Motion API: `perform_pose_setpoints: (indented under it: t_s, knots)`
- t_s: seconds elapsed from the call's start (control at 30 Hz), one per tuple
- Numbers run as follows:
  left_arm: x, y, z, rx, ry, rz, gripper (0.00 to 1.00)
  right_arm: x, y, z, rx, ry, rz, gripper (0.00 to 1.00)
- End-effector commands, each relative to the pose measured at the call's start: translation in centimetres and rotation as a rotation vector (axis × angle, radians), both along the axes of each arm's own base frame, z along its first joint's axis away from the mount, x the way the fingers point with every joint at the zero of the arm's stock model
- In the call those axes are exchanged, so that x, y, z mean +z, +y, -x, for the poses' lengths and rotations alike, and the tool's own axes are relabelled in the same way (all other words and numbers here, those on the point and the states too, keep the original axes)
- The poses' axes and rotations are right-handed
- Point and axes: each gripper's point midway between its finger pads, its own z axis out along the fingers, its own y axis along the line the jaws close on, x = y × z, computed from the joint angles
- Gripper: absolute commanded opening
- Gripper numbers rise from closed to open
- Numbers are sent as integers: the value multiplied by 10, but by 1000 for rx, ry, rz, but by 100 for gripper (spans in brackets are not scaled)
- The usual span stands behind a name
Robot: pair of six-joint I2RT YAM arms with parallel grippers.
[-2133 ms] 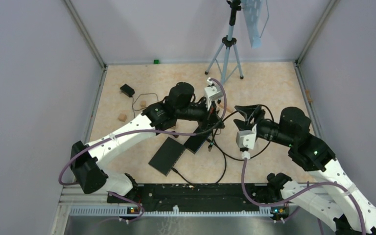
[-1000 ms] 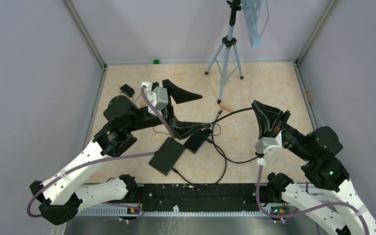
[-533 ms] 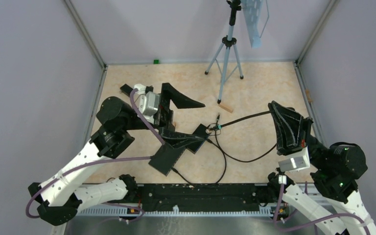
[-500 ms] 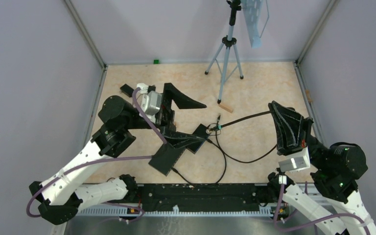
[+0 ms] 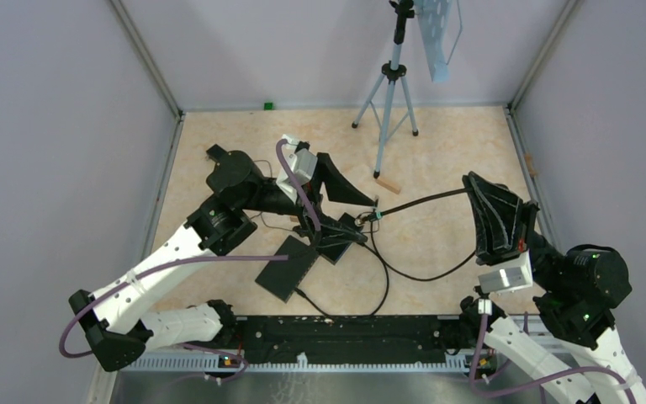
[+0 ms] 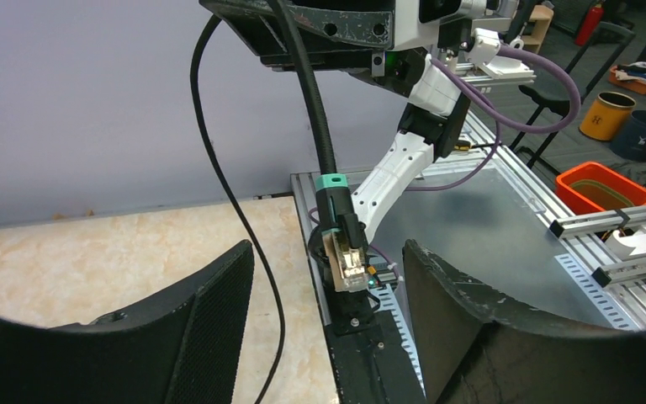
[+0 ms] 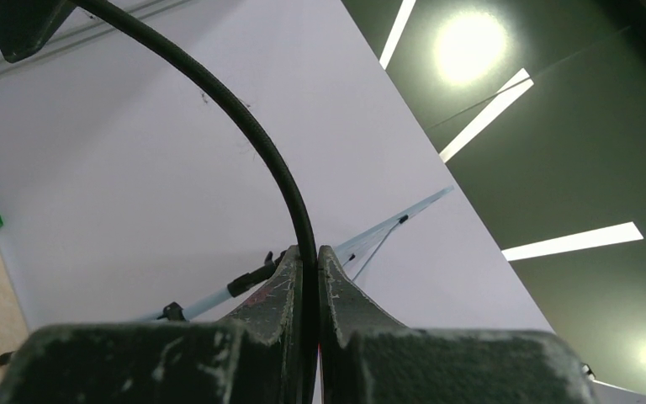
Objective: Insert the plug into the switch port
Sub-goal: Pick up the connector from the center of the board.
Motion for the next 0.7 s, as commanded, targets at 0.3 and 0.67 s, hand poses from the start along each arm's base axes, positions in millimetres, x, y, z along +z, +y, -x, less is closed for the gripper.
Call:
perform_pose_setpoints:
  t_s: [0.3,0.67]
  knots:
    - [24,8,6,6,-75,73,63,-1,1,-10,-20,32,-18,0]
    - [18,4,-5,64,-71,45,30,-3,1,-12,-22,39,-16,0]
